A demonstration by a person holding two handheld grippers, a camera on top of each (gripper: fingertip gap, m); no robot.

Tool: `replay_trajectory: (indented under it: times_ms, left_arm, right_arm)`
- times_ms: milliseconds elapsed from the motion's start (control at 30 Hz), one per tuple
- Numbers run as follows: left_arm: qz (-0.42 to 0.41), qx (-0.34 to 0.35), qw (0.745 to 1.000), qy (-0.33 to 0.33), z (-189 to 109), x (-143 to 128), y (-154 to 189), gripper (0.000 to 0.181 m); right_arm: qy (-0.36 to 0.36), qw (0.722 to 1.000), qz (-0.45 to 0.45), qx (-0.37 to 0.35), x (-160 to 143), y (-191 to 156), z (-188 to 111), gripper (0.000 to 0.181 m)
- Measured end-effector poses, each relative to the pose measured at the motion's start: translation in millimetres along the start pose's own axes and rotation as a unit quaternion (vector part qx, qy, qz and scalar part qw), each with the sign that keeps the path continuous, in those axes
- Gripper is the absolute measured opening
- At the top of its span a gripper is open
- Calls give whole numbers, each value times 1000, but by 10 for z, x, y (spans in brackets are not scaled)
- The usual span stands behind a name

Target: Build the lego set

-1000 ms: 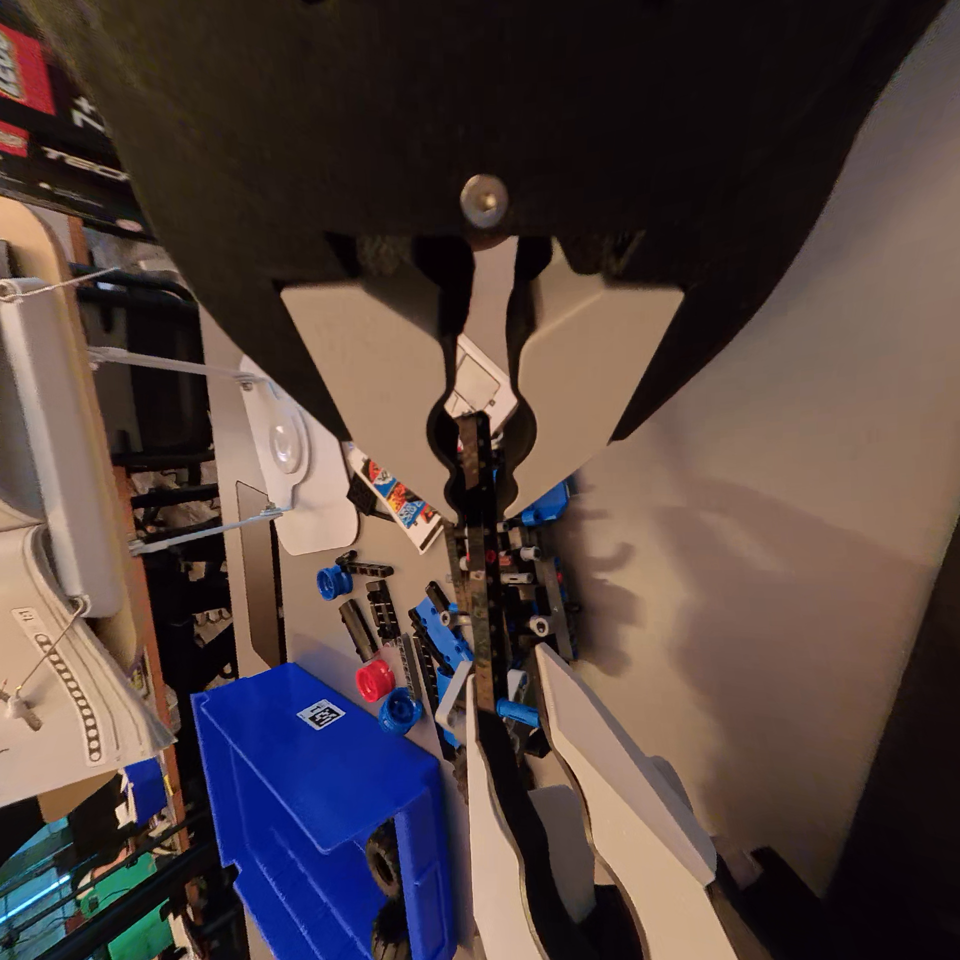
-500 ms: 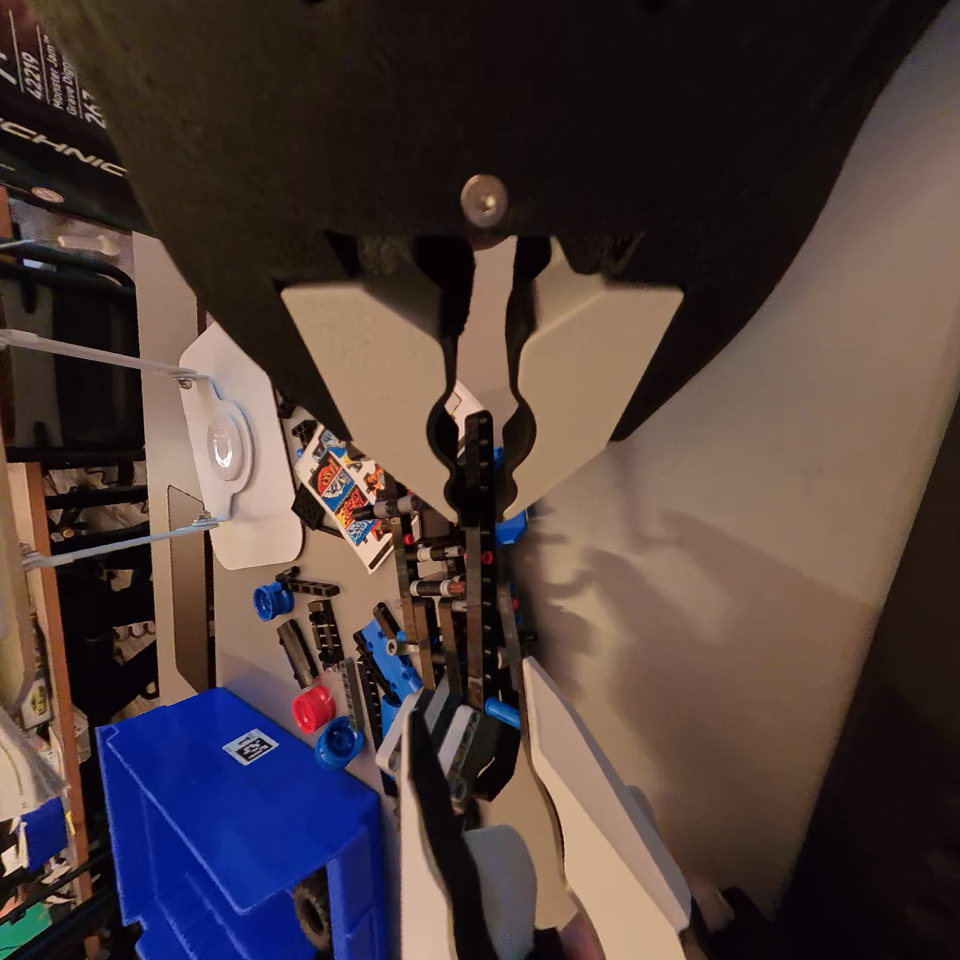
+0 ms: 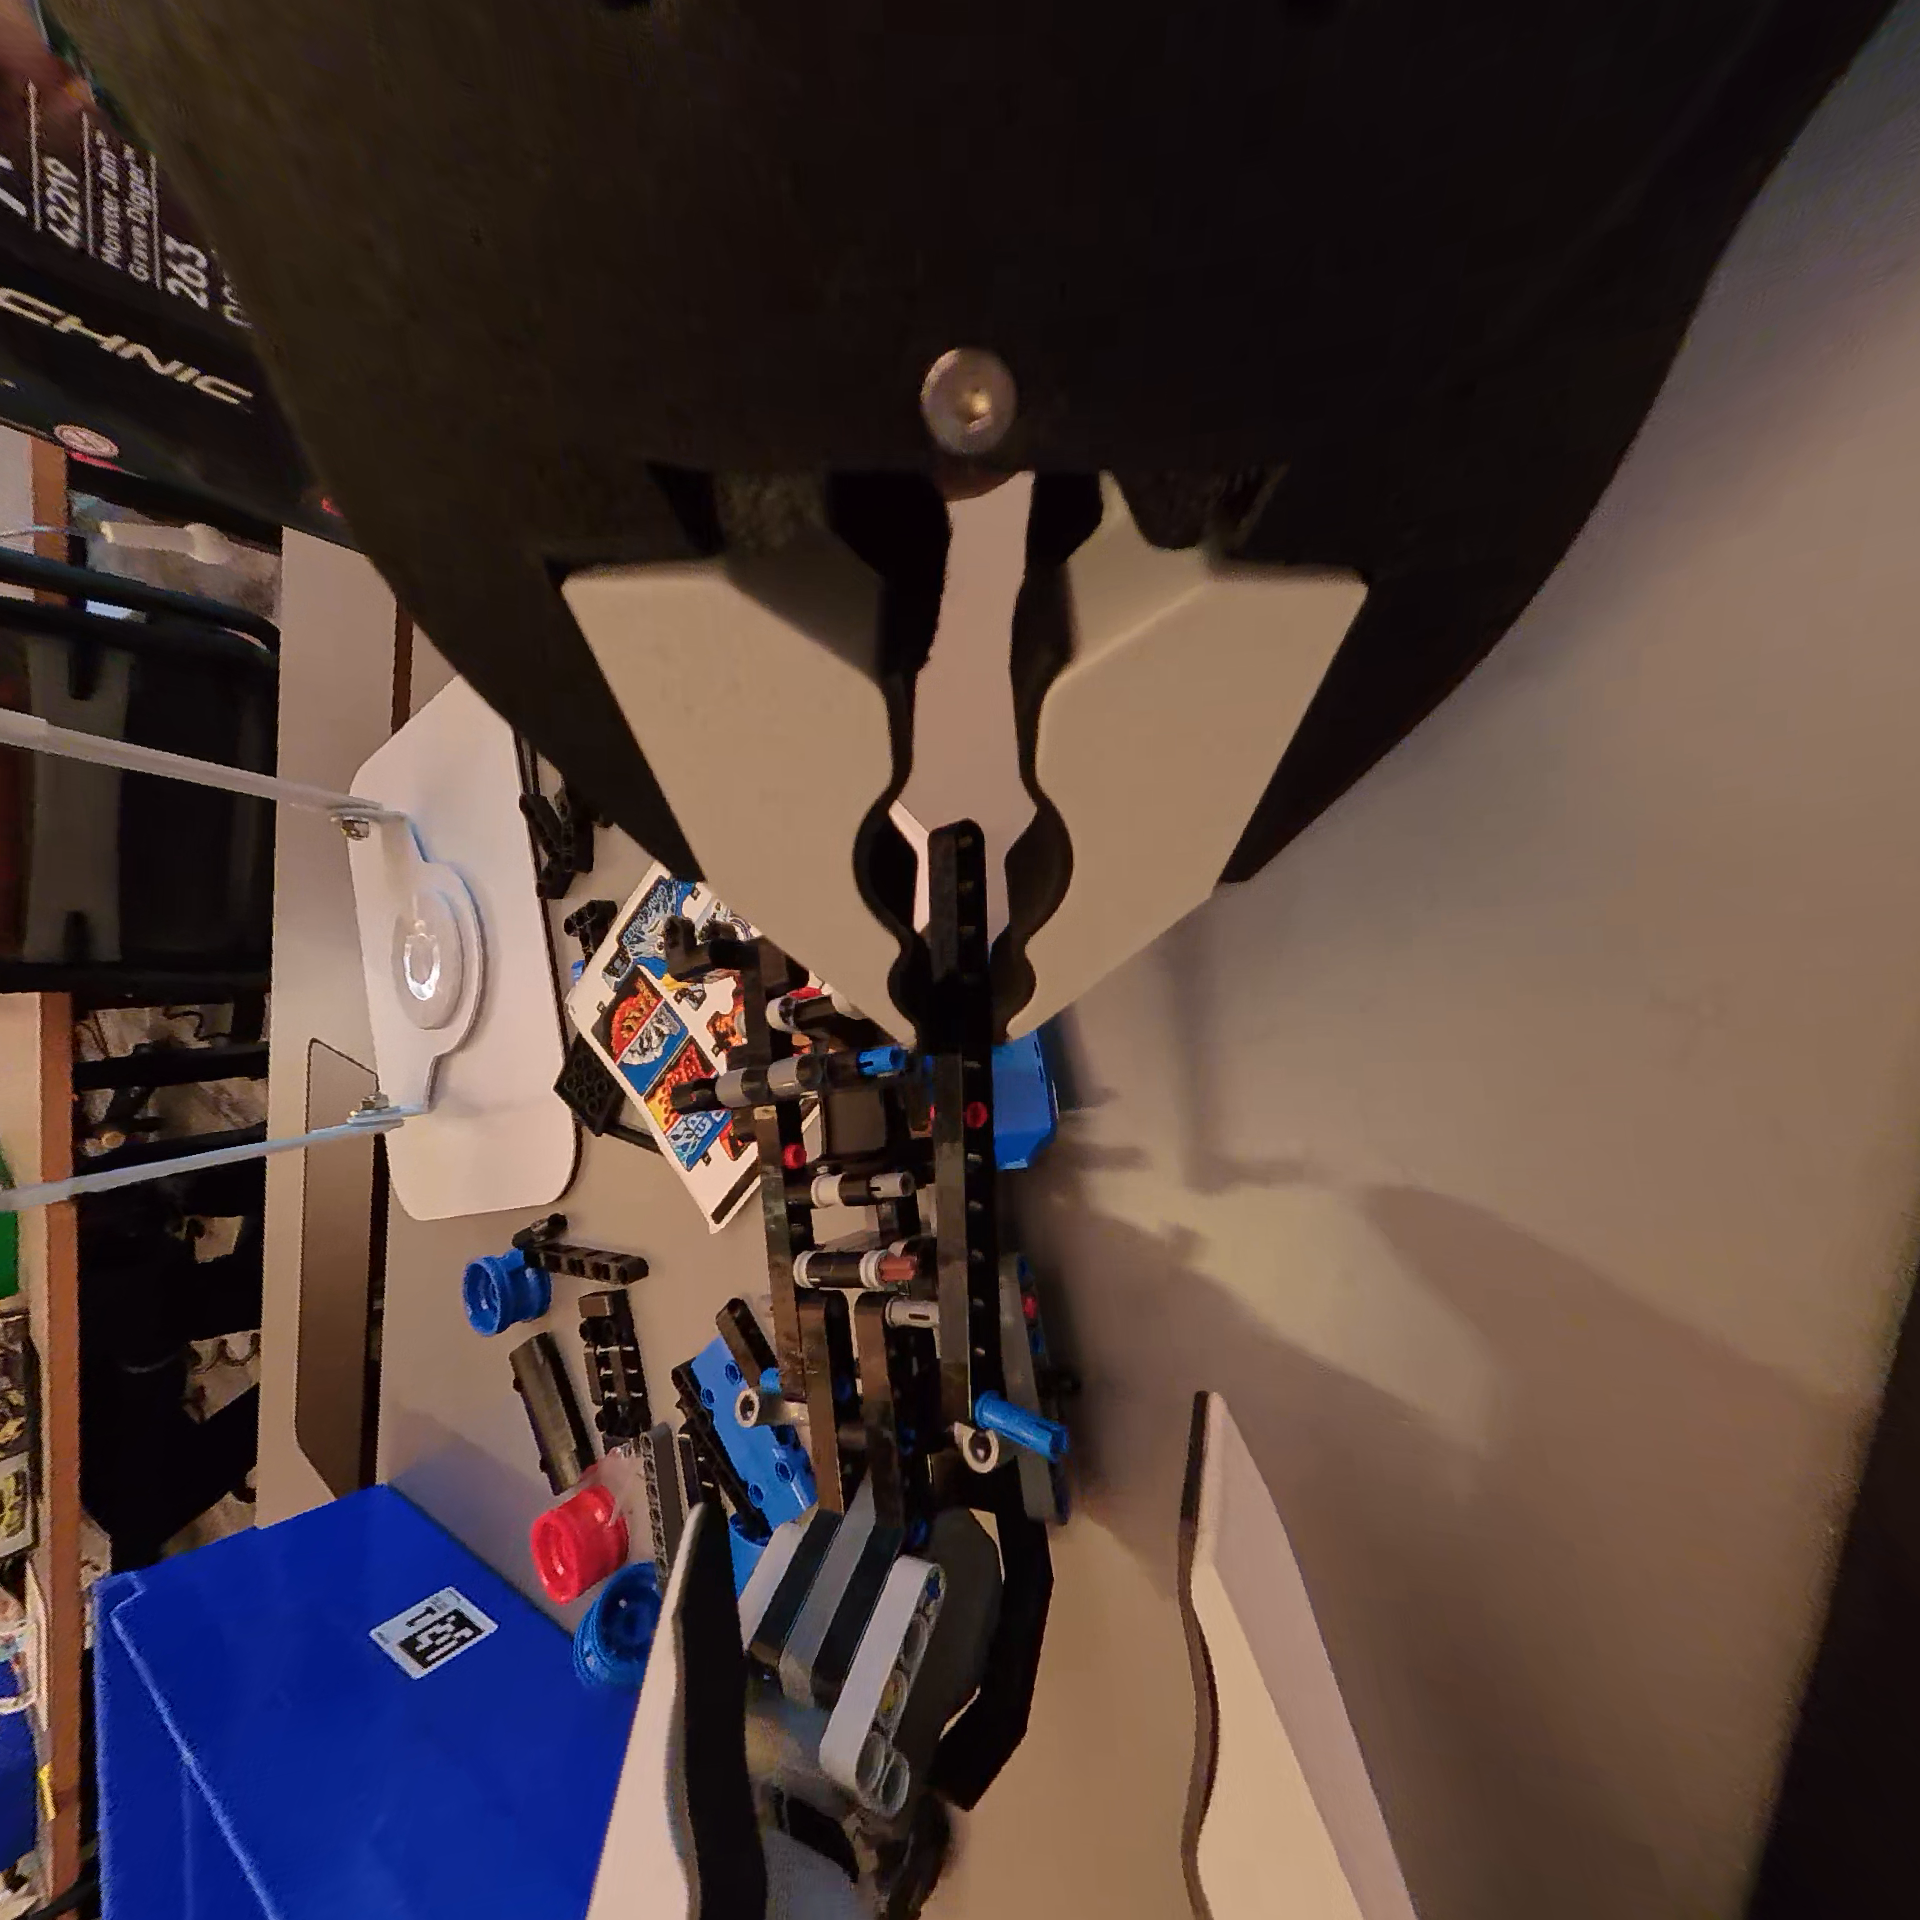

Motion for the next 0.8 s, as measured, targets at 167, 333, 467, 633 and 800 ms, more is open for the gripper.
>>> replay_trajectory:
  times_ms: [167,333,467,633,800]
  left_arm:
    - [61,-11,998,-18,98,21,-68,77]
    - [80,-20,997,-7,86,75,-35,67]
    - [85,-20,996,-15,78,70,-82,70]
    - [88,-48,994,-50,104,103,-187,89]
    - [80,-94,989,-83,185,96,-278,98]
  right_arm:
    - [-5,1000,-8,-7,27,-18,39,8]
    - [-10,1000,-9,-10,31,-26,62,8]
    - [-9,1000,-12,-14,43,-42,82,8]
    - [-10,1000,-17,-22,55,-52,97,8]
    - [-12,999,-16,-28,49,-45,105,8]
Point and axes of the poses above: each gripper's, where its closed fingertips meet, z out along the fingers, x out of its top, y = z × x across the jaws, the point moved 9 cm from there along -z, back along the fingers, and after that the axes turned 2 degrees about -z, right-handed, at the moved point
